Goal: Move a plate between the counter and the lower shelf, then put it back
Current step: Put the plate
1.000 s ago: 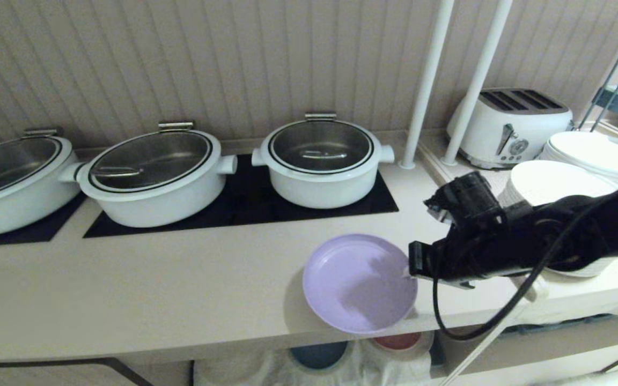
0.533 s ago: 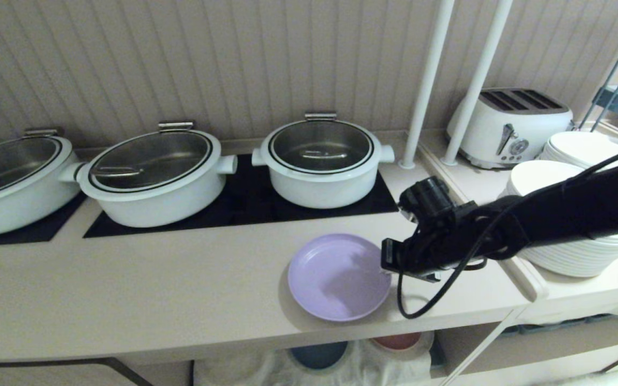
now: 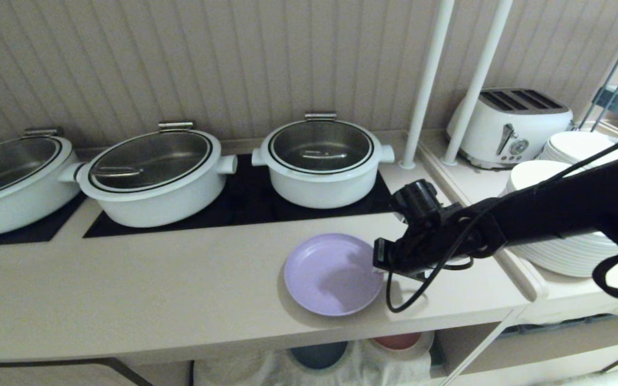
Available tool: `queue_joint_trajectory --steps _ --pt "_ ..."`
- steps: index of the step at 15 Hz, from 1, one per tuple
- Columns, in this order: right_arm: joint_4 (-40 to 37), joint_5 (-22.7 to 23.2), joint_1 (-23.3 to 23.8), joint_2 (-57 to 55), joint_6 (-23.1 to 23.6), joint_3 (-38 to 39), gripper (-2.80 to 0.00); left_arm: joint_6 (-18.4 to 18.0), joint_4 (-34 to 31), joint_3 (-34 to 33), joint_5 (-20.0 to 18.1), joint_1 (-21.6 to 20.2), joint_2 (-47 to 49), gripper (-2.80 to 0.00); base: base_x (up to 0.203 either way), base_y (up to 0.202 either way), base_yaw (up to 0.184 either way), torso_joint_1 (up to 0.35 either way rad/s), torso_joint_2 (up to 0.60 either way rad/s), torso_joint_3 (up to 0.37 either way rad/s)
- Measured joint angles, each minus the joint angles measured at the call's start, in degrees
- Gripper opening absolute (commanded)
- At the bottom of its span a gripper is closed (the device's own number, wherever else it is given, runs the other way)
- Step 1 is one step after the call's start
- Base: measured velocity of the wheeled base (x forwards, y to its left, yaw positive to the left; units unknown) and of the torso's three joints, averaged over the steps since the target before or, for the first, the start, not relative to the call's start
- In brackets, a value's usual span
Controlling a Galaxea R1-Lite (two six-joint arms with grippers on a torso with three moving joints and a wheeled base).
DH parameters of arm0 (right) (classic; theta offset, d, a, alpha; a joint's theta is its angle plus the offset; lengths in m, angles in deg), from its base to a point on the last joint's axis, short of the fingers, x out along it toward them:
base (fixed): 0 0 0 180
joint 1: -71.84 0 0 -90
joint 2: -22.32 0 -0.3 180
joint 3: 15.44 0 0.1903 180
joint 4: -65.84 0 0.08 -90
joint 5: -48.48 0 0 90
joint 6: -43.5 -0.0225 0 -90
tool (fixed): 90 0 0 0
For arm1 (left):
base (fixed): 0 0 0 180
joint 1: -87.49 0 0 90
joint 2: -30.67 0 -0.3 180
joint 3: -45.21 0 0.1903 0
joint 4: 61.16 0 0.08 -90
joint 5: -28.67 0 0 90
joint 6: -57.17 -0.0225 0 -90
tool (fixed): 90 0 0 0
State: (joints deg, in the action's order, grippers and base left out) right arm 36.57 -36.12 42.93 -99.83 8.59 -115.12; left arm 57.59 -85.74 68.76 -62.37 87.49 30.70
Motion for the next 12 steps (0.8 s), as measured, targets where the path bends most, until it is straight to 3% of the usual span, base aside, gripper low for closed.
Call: queue_joint_trajectory --steps 9,10,12 --pt "0.0 -0.1 0.0 -1.3 -0.7 -0.6 -2.8 0.0 0.0 0.0 0.0 0.0 0.0 -2.8 0.0 0.0 0.0 0.0 0.0 0.0" --pt "-0.1 -0.2 0.0 -1.3 -0.6 -0.7 0.0 0.0 0.0 0.0 0.0 0.0 0.0 -2.8 0.0 0.0 0.0 0.0 0.0 0.0" --pt "0.0 -0.2 0.0 -1.4 -0.5 -0.8 0.0 0.0 0.0 0.0 0.0 0.0 0.0 -2.8 0.0 0.0 0.0 0.0 0.0 0.0"
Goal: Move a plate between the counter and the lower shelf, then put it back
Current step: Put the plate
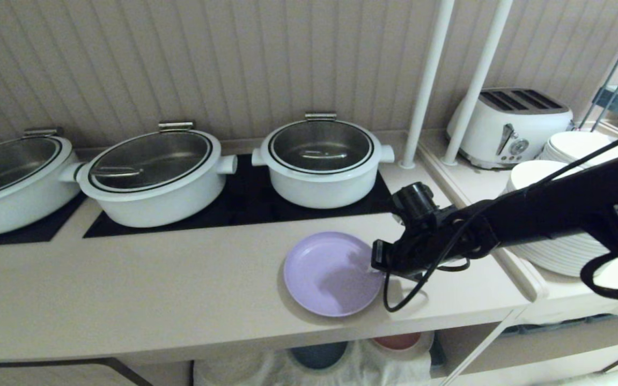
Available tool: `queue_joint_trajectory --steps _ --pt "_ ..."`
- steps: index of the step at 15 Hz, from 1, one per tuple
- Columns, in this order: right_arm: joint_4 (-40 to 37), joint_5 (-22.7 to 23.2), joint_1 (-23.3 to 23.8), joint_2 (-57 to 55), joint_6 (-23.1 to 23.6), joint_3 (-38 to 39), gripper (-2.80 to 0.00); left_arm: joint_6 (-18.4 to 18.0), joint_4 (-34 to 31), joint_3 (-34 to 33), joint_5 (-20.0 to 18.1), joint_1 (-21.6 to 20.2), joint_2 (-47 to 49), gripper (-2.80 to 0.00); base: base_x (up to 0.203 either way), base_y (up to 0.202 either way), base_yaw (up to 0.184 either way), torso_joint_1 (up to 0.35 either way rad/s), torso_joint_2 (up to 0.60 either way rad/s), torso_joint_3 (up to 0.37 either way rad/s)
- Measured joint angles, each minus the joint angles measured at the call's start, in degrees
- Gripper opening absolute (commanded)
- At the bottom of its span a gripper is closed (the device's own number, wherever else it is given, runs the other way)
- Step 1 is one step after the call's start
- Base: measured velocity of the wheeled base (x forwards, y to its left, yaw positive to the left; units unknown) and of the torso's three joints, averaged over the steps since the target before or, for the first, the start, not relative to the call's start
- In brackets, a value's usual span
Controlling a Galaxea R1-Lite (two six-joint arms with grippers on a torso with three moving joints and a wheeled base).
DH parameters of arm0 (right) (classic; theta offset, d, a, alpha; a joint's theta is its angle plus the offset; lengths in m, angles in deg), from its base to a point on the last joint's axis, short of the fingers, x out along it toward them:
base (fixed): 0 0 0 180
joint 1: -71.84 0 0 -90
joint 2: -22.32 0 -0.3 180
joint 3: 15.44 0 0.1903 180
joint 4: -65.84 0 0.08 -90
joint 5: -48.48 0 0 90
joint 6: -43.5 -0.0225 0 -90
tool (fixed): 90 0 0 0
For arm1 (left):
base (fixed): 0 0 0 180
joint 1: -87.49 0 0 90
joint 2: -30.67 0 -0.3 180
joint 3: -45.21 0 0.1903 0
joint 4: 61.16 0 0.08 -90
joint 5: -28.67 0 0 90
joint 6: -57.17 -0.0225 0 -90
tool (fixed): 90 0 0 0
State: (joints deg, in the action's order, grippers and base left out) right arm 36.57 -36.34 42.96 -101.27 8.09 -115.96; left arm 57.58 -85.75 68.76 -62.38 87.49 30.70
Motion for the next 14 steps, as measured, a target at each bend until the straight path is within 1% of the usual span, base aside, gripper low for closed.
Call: queue_joint_trajectory --steps 6,13,14 --pt "-0.1 -0.1 0.0 1.2 0.2 0.2 0.0 0.0 0.0 0.0 0.0 0.0 0.0 -2.8 0.0 0.0 0.0 0.0 0.0 0.0" --pt "-0.7 -0.2 0.1 7.3 0.4 2.1 0.0 0.0 0.0 0.0 0.0 0.0 0.0 -2.8 0.0 0.0 0.0 0.0 0.0 0.0" --pt "-0.7 -0.2 0.1 8.6 0.5 3.1 -2.8 0.0 0.0 0.0 0.0 0.0 0.0 -2.8 0.0 0.0 0.0 0.0 0.0 0.0"
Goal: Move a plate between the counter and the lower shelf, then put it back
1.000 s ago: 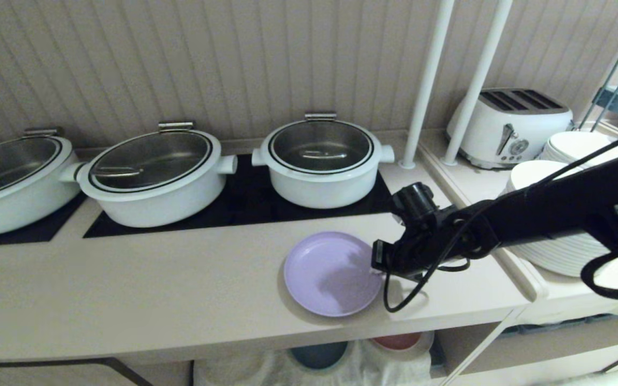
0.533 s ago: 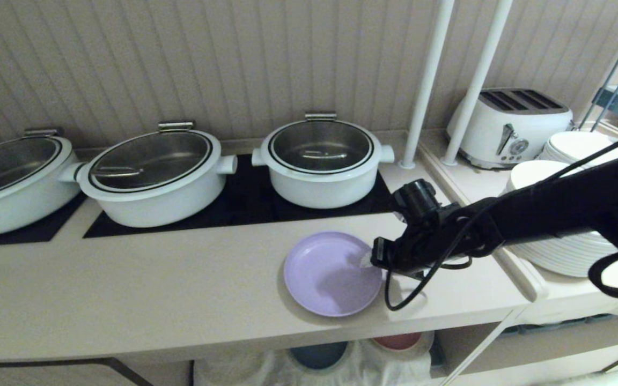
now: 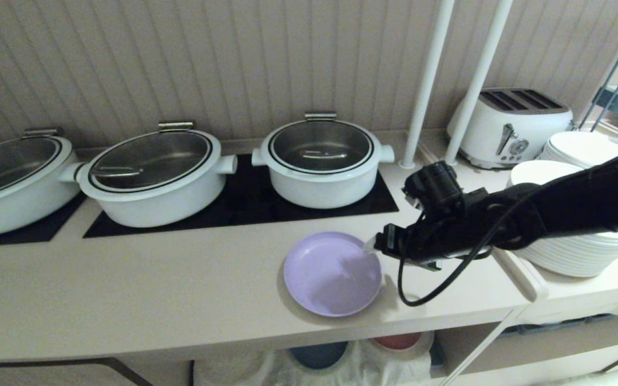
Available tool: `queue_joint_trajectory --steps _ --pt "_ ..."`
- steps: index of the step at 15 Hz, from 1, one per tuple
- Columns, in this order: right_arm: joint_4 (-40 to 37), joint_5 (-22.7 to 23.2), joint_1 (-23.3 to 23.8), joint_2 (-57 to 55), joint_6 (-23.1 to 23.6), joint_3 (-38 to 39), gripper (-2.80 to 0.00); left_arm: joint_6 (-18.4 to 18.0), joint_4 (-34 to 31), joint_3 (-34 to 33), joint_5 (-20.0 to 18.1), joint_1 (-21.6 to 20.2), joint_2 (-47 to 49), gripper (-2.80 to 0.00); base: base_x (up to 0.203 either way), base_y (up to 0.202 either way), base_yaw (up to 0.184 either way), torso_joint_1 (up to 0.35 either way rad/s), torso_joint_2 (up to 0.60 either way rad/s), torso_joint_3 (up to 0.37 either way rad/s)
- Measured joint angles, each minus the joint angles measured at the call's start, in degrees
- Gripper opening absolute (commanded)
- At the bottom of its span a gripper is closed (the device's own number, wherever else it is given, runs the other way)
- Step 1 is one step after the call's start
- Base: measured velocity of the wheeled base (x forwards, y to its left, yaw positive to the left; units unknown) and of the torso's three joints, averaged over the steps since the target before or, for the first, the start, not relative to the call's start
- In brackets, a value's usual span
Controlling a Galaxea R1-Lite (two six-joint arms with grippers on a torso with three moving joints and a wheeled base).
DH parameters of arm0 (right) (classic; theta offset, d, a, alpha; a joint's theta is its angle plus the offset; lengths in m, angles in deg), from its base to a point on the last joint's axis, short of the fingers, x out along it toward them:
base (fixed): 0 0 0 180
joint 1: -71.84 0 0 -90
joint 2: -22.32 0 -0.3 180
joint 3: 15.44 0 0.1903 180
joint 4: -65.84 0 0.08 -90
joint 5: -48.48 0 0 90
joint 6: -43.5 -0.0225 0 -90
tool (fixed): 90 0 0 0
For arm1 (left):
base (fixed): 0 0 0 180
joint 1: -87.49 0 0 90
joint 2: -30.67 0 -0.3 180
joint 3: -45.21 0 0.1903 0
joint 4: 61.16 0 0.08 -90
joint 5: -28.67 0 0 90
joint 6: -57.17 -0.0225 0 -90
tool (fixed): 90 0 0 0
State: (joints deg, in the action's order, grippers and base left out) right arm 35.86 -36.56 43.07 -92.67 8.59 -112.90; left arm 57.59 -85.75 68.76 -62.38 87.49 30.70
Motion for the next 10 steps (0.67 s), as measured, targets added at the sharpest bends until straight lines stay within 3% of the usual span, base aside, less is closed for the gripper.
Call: queue_joint_trajectory --steps 10 --pt "0.1 -0.4 1.2 13.8 3.5 12.1 -2.8 0.0 0.0 0.0 0.0 0.0 0.0 -2.8 0.0 0.0 0.0 0.0 0.0 0.0"
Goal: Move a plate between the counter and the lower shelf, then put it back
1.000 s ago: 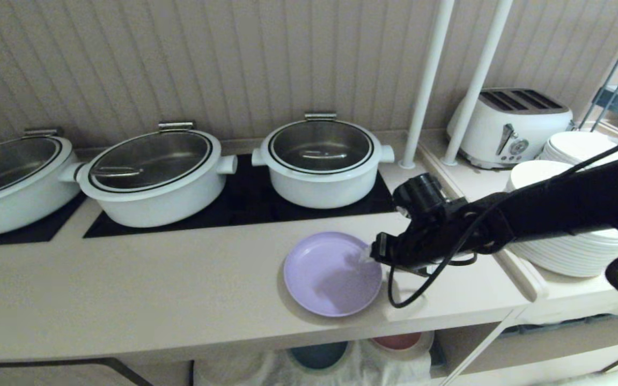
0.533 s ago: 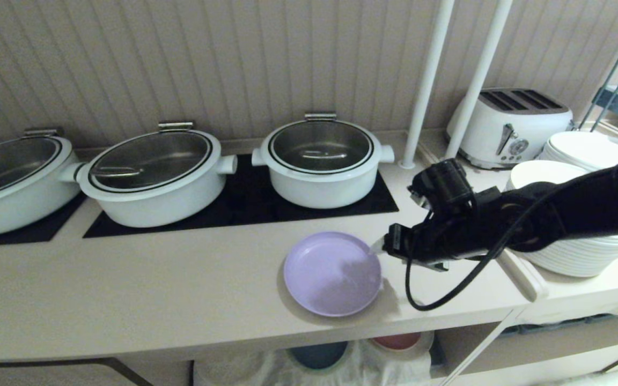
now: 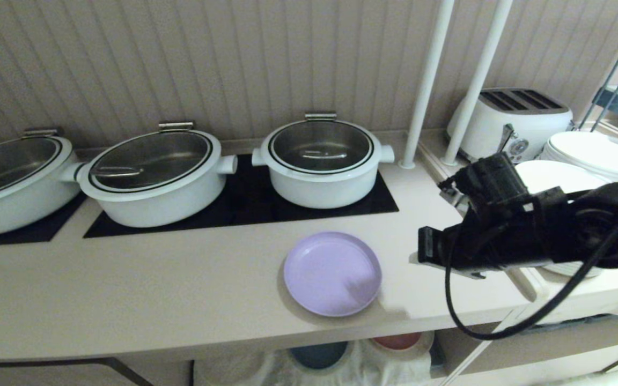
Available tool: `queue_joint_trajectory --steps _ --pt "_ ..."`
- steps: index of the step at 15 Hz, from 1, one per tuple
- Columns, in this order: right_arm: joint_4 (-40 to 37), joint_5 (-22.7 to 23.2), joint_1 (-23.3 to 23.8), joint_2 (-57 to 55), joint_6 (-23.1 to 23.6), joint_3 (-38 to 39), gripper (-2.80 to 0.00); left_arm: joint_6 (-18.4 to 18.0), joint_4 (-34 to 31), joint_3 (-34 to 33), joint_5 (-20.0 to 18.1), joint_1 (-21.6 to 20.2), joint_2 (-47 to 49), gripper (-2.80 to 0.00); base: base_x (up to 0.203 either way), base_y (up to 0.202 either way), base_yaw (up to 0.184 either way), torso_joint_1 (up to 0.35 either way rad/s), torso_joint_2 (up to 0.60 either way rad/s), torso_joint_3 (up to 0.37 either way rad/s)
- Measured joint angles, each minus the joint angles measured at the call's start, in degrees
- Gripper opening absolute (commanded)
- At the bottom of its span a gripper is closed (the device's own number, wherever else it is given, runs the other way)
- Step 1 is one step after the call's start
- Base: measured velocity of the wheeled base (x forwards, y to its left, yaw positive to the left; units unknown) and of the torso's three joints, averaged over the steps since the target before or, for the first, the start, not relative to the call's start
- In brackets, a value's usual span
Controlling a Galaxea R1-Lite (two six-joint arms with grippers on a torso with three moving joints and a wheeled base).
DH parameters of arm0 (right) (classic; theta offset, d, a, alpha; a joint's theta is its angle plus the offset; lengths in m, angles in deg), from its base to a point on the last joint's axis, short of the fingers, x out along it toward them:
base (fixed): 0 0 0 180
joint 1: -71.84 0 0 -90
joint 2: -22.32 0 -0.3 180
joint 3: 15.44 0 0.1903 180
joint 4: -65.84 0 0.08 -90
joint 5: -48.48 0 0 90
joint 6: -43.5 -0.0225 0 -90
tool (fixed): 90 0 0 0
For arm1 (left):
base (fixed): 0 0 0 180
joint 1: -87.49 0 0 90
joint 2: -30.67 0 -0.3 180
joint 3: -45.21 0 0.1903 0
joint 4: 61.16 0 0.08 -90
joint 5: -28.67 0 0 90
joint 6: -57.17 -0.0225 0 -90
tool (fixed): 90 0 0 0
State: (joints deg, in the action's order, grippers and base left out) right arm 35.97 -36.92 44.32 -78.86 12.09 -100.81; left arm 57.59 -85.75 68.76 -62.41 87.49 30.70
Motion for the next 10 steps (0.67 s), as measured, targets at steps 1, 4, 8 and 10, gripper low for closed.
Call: queue_joint_trajectory --steps 1,4,8,10 --pt "0.1 -0.3 1.0 1.9 1.6 2.4 -2.8 0.0 0.0 0.0 0.0 0.0 0.0 -2.8 0.0 0.0 0.0 0.0 0.0 0.0" --pt "0.8 -2.7 6.5 9.0 9.5 10.4 -2.8 0.0 0.0 0.0 0.0 0.0 0.0 -2.8 0.0 0.0 0.0 0.0 0.0 0.0" --pt "4.4 -3.6 16.7 23.8 22.1 22.3 -2.8 0.0 0.0 0.0 0.0 0.0 0.0 -2.8 0.0 0.0 0.0 0.0 0.0 0.0" --pt "5.2 -3.7 20.4 33.3 26.6 28.8 -2.8 0.0 0.0 0.0 0.0 0.0 0.0 -2.8 0.0 0.0 0.0 0.0 0.0 0.0"
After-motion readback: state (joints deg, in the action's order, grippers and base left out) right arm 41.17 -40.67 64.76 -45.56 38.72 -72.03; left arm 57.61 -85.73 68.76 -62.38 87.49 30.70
